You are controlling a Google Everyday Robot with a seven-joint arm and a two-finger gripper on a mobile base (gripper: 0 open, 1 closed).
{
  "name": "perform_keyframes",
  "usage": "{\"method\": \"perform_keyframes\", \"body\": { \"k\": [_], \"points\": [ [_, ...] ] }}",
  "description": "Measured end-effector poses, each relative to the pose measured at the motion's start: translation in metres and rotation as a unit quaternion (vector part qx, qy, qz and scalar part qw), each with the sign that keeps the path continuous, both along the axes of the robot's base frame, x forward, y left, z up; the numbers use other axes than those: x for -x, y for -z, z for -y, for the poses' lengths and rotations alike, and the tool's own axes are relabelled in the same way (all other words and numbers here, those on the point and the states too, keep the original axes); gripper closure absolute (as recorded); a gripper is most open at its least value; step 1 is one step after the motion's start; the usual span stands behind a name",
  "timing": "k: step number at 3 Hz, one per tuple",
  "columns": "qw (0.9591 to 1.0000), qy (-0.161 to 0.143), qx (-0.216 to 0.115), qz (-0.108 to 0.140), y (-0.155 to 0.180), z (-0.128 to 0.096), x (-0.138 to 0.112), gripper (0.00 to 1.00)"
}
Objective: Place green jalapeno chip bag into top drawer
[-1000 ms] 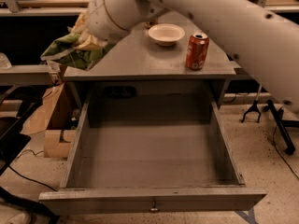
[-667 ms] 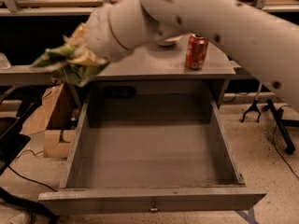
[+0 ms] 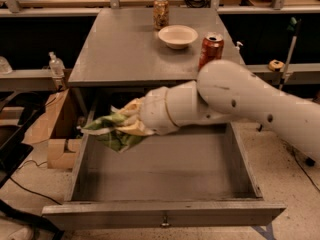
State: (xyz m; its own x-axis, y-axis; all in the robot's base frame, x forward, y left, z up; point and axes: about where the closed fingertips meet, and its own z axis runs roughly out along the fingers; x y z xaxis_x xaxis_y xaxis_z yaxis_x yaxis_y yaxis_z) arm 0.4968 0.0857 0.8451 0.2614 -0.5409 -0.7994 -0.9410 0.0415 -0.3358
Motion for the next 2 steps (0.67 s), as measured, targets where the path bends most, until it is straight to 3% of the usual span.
{"method": "perform_keyframes", "body": {
  "k": [1, 2],
  "points": [
    [0.9982, 0.016, -0.023, -0.054, 0.064, 0.039, -0.019, 1.0],
    [0.9971, 0.015, -0.03, -0.068, 0.078, 0.039, -0.021, 0.82]
  ]
}}
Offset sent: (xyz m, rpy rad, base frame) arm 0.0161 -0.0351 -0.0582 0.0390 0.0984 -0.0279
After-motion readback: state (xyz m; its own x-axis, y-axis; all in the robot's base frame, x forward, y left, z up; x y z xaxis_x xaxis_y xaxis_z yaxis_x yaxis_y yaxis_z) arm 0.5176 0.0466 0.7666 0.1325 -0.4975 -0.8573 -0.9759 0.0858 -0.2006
